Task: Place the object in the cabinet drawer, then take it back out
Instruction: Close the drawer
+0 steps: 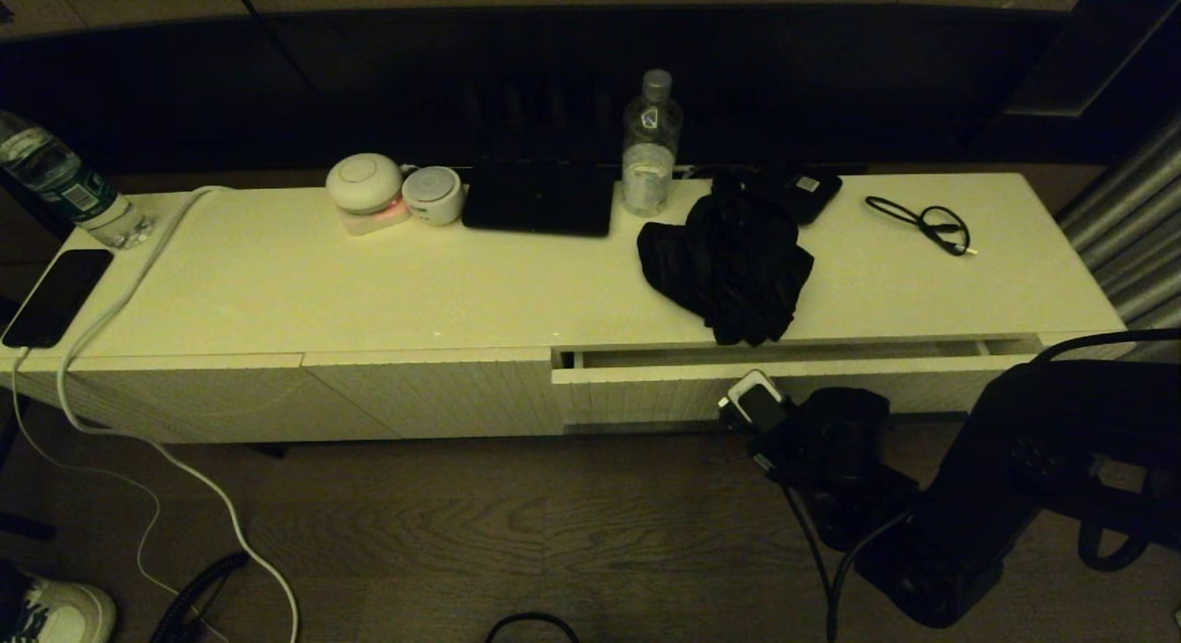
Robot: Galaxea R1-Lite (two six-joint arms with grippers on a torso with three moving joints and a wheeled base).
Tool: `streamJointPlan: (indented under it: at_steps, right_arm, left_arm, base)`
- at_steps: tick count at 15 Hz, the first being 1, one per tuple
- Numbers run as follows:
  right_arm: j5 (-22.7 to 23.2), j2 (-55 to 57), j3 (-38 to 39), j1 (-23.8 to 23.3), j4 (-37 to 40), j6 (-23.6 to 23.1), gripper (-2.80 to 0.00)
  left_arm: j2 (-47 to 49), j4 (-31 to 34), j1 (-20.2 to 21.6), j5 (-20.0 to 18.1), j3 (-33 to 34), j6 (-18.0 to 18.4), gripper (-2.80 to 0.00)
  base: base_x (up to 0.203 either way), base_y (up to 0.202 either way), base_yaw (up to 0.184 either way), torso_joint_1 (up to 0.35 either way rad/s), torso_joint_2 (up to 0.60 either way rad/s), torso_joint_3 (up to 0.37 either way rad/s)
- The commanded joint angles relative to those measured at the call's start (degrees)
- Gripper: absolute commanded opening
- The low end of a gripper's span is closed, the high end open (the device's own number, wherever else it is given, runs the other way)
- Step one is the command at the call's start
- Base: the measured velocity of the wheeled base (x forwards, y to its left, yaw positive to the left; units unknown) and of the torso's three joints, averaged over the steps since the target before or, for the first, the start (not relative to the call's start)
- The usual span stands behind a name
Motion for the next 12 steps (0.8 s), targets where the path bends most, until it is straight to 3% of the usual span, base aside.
streamJointPlan:
  at_steps: [1,12]
  right_arm:
    - [-0.18,0.93,-1.59,-0.32,-0.26,-0.26,-2.8]
    - [-2.74,3.49,-8.14,-0.62,-0.08,0.09,-2.8]
  left_arm:
    - [-0.09,-0.02,0.04,0.02,0.0,-0.04,-2.8]
    - [-0.09,-0.02,0.04,0.02,0.0,-0.04,-2.8]
  base:
    - [0.0,0.0,0.0,0.0,0.0,0.0]
    - [0.0,0.0,0.0,0.0,0.0,0.0]
